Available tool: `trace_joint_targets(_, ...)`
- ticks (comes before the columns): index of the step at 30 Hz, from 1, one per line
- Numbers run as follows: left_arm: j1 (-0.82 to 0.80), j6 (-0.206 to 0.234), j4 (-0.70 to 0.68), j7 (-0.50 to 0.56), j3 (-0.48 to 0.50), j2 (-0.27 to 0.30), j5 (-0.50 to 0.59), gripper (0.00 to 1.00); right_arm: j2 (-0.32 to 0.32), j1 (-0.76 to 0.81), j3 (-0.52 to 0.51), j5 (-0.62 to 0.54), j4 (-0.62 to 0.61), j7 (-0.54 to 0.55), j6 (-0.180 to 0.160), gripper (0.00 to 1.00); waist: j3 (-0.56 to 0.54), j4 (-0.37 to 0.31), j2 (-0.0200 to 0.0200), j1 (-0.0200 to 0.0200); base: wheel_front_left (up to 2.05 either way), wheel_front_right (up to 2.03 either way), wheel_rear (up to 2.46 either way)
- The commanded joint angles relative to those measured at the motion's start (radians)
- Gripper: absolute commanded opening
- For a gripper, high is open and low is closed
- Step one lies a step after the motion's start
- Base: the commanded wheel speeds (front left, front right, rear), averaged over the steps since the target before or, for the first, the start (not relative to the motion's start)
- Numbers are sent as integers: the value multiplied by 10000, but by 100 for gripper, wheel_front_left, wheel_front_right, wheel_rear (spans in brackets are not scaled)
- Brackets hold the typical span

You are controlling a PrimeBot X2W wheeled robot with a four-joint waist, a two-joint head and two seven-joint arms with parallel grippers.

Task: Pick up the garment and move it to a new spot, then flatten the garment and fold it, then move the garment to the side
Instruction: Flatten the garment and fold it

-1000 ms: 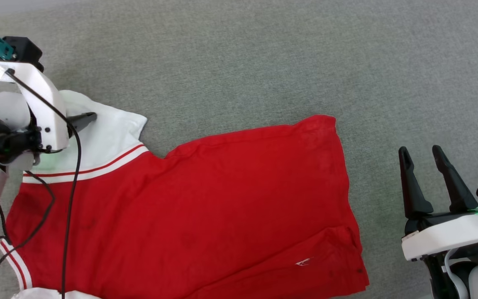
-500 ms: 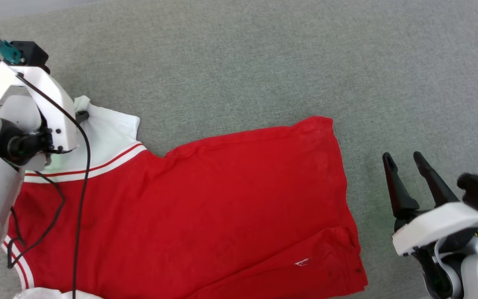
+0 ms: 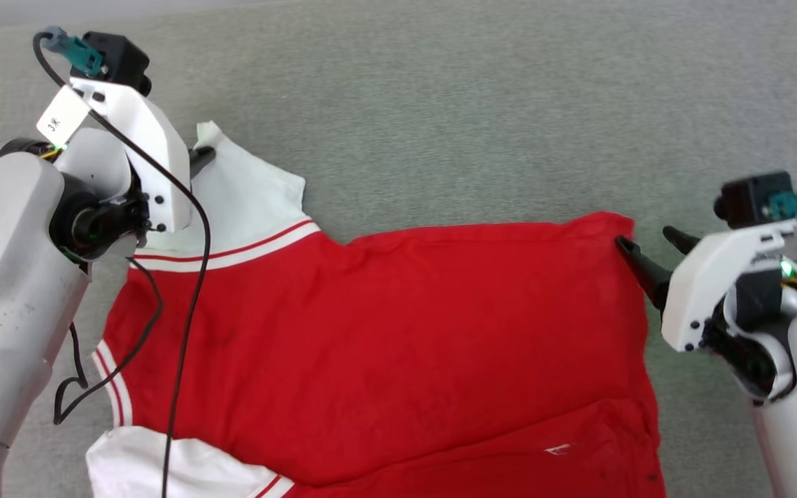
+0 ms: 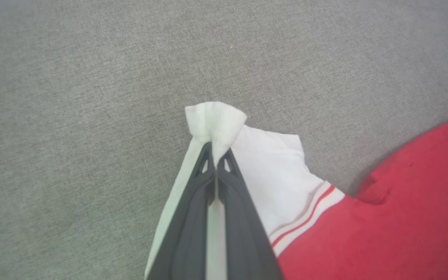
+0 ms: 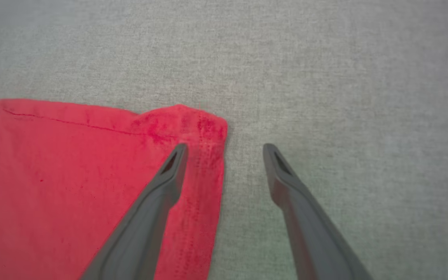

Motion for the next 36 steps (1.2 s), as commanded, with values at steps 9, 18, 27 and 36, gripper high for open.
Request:
trace_joint_targets(9,-15,-17,-836,-414,-42,11,82,0,-691,-1507,1272,251,1388,2100,-4,100,288,639,-1,-1,0,0,0)
trace_joint_targets(18,272,-17,-1243,-606,14,244,0,0,-750,-1633,1964,891,2627,3277,-1,0,255,764,-1,-1,0,0,0)
trace_joint_targets(27,1324,329,-1852,-1657,529,703,-263,0,-1145,-1651,1244,748,1316,1777,-7,0,-413,851,-1,-1,0,0,0)
trace_joint_targets(36,3740,1111,-3296,-2935,1029,1268,-608,0,-977,474,237,230,-142,1026,-7,0,-1593,1097,-1,-1,0,0,0)
